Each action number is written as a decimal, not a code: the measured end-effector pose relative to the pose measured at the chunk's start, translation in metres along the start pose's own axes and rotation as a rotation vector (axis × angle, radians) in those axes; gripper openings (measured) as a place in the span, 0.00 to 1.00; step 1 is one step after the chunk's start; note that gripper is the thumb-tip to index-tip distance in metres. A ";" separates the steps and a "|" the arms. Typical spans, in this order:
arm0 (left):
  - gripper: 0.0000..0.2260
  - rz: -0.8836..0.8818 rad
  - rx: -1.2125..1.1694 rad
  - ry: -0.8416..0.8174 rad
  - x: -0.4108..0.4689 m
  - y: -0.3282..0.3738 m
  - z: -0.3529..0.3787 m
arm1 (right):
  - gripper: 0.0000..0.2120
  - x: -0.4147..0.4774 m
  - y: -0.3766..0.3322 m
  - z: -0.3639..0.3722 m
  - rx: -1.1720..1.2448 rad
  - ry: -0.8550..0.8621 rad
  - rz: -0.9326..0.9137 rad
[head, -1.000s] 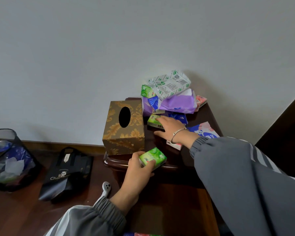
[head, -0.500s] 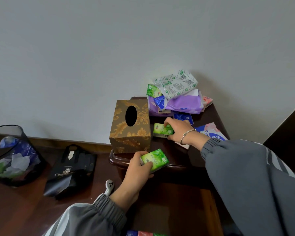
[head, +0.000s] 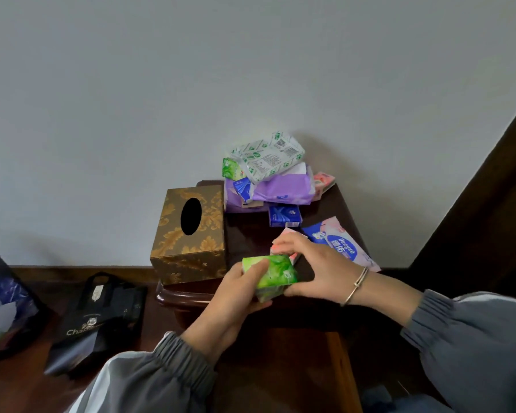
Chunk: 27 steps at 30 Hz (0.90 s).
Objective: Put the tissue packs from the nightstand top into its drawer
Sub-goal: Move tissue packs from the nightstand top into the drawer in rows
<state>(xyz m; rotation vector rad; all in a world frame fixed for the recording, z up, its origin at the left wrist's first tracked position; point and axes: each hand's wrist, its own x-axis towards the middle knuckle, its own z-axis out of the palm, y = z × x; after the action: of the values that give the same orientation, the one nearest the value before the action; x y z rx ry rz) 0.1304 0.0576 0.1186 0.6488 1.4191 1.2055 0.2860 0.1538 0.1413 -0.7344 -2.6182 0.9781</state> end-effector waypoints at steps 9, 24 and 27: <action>0.11 0.228 0.075 0.177 0.038 0.042 0.004 | 0.18 0.047 0.101 -0.083 -0.149 0.337 0.294; 0.07 0.152 -0.031 0.282 0.072 0.009 0.020 | 0.15 0.142 0.193 -0.099 -0.552 0.439 0.400; 0.07 0.180 -0.024 0.275 0.069 0.010 0.019 | 0.12 0.128 0.198 -0.100 -0.256 0.673 0.478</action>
<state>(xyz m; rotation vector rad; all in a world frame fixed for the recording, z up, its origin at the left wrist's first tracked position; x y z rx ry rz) 0.1293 0.1280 0.1043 0.6213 1.5957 1.4966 0.2909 0.4050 0.0907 -1.4942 -2.0151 0.3732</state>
